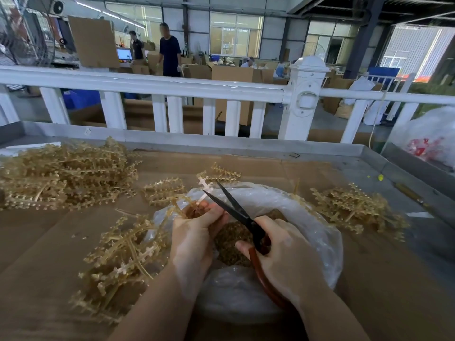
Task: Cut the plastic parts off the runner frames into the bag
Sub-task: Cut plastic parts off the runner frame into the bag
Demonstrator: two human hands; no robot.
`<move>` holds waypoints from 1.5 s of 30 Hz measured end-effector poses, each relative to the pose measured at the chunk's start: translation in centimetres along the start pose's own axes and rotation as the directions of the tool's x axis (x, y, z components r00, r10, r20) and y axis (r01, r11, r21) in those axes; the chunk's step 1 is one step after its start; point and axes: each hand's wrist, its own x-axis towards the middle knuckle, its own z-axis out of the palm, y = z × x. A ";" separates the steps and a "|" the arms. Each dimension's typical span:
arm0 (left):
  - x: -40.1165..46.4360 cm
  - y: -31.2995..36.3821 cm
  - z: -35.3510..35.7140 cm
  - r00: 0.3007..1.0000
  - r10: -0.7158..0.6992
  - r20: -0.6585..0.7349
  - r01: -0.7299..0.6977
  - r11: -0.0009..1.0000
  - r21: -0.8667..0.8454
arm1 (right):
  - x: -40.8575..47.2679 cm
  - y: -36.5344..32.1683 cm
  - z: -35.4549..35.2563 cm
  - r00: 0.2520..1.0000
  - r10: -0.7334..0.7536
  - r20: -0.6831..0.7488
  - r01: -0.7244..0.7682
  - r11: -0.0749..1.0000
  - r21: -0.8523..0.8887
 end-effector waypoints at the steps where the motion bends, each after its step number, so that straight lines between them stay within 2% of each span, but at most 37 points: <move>1: 0.1 0.0 -0.1 1.000 -0.004 0.008 0.004 1.000 0.005 | 0.0 0.0 0.0 1.000 0.004 0.001 -0.004 1.000 -0.002; 17: 0.1 -0.5 -0.3 0.999 -0.024 0.034 0.022 0.998 0.054 | 0.1 -0.3 0.0 1.000 -0.027 -0.016 0.026 0.999 -0.040; 24: 0.0 -0.5 -0.3 0.995 -0.047 0.087 0.046 0.999 0.013 | -0.1 -0.5 0.1 0.996 -0.054 -0.066 0.051 0.997 -0.057; 35: 0.2 -0.5 -0.6 0.986 -0.094 0.140 0.097 0.995 -0.018 | 0.0 -0.5 0.1 0.996 -0.075 -0.053 0.074 0.997 -0.018; 41: 0.1 0.1 -1.3 0.980 0.075 0.185 -0.070 0.997 -0.034 | 0.0 -0.3 -0.1 0.996 -0.052 -0.070 0.052 0.999 0.010; 45: 0.4 0.5 -1.3 0.984 0.106 0.146 -0.093 0.991 -0.093 | 0.0 -0.2 -0.1 0.996 -0.071 -0.052 0.070 0.997 -0.013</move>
